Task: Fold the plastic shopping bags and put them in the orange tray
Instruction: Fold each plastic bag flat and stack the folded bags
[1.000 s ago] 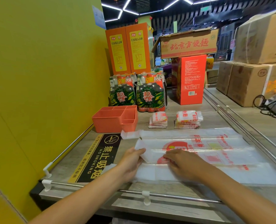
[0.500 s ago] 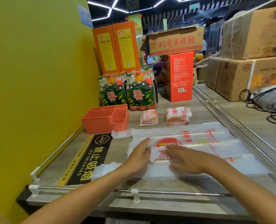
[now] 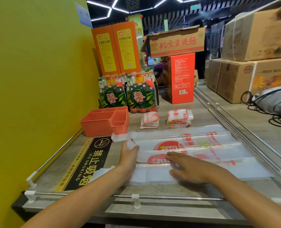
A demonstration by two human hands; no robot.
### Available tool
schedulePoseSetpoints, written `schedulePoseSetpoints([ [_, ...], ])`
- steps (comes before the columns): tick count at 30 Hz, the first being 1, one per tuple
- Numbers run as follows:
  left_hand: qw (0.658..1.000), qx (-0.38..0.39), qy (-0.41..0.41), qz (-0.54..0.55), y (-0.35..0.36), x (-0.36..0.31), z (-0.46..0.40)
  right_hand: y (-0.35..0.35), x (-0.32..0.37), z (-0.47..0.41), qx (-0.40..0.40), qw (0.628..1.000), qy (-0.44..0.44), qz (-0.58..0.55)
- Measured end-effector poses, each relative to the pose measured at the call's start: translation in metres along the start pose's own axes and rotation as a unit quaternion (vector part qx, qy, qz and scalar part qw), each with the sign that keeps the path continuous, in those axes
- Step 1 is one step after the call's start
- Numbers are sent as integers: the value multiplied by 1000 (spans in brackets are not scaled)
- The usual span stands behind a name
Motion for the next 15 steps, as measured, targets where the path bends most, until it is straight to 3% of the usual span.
schedulePoseSetpoints([
  [10, 999, 24, -7, -28, 8, 5, -1, 1, 3, 1, -10, 1000, -3, 9],
  [15, 1000, 3, 1, 16, 5, 2, 0, -6, 34, -10, -6, 996, -80, 48],
])
Point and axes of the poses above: each hand's wrist, its own z-axis away from the middle knuckle, its own y-axis out of the palm, x = y × z, the point moved 4 cm from there along -z, towards the middle knuckle, and after that the axes turned 5 degrees about -x, right-handed, at the moved point
